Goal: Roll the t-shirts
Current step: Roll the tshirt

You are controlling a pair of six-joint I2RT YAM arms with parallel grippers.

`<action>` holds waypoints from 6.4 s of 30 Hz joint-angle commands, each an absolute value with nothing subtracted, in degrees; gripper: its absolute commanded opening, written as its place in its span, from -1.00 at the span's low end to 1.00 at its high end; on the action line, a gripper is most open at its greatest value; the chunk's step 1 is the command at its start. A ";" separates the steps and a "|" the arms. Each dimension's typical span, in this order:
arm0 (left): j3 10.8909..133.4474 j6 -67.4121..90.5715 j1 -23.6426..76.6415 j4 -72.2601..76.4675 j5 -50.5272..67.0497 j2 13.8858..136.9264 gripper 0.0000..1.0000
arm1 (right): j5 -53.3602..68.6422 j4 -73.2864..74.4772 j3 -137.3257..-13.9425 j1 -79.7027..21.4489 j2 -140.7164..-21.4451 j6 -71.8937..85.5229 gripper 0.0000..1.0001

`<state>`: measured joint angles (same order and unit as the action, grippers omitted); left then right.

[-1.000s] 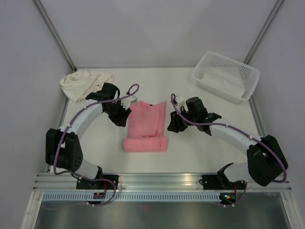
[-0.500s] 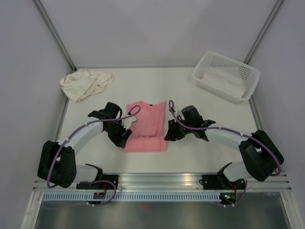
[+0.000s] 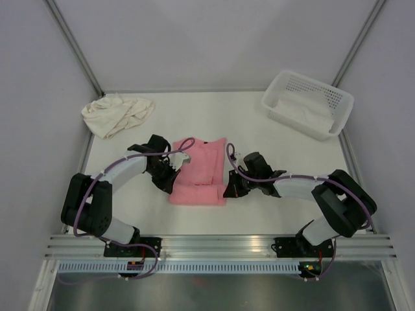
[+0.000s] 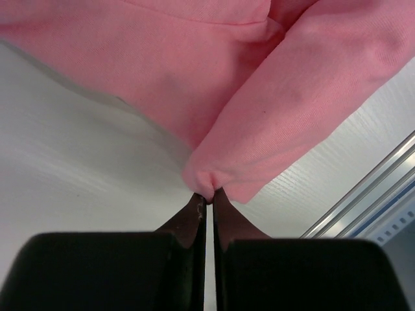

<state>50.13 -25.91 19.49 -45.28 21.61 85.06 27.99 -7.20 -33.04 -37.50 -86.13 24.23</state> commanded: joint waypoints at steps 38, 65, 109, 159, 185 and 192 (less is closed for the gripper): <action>53.88 -21.62 16.35 -43.68 21.62 87.45 -0.95 | 29.10 -10.18 -29.44 -36.81 -80.68 25.58 -0.18; 55.54 -22.94 16.26 -42.45 9.68 89.47 -0.95 | 27.50 -3.54 -34.10 -34.56 -85.96 19.34 -0.99; 45.98 -38.84 33.44 -44.92 5.19 65.58 0.10 | 19.32 2.07 -40.35 -34.19 -64.79 -1.56 -0.12; 32.51 -51.24 34.29 -20.82 6.49 70.84 -0.65 | 14.86 1.39 -46.04 -47.72 -91.93 -41.22 0.04; 49.56 -59.24 26.28 -66.35 40.77 72.67 -0.95 | 53.61 43.52 -60.12 -41.58 -93.42 -41.49 -0.99; 60.90 -60.29 16.80 -70.74 47.01 88.49 -0.95 | 44.05 26.57 -59.95 -35.25 -94.32 -27.26 -0.19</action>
<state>55.42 -56.60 20.78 -67.00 39.57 83.24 45.87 34.98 -58.46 -37.78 -96.20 -32.16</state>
